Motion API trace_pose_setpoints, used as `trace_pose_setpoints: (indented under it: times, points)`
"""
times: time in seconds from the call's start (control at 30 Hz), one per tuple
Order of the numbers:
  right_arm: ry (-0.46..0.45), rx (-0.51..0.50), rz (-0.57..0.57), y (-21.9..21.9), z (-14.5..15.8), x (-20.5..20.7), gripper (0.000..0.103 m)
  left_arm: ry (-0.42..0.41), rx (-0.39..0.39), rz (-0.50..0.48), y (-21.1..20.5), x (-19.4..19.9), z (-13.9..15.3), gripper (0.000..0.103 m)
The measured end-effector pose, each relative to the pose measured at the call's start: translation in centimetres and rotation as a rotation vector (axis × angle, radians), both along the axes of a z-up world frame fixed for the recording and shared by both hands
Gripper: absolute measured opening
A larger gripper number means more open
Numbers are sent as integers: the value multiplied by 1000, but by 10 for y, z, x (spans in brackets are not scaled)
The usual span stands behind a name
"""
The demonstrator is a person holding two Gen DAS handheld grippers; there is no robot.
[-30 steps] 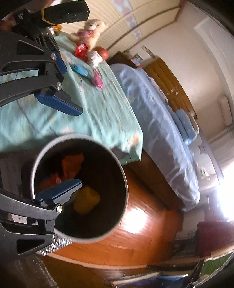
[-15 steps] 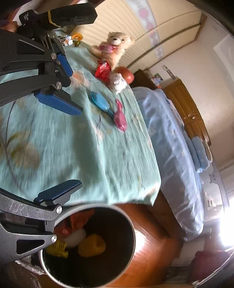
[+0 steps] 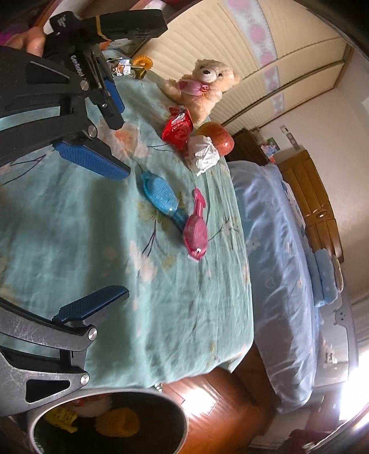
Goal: Collect trash
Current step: 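Move both tools back toward the remaining items on the bed, then grasp the red snack bag with the left tool while the right tool grasps the pink brush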
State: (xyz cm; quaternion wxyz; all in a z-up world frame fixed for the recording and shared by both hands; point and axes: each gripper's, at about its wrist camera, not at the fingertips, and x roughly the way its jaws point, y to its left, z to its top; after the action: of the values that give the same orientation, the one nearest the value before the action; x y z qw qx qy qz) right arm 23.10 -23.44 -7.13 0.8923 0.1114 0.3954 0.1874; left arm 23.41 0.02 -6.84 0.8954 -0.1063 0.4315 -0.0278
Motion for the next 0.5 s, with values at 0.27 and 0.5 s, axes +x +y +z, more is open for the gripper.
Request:
trace_pose_setpoints:
  times: [0.27,0.5]
  points:
    - [0,-13,67,17,-1,32,79,-12,-18,63,19,32,5,65]
    - [3,-42,85,22,-3,68,79,-2,-51,123,38,68,1,70]
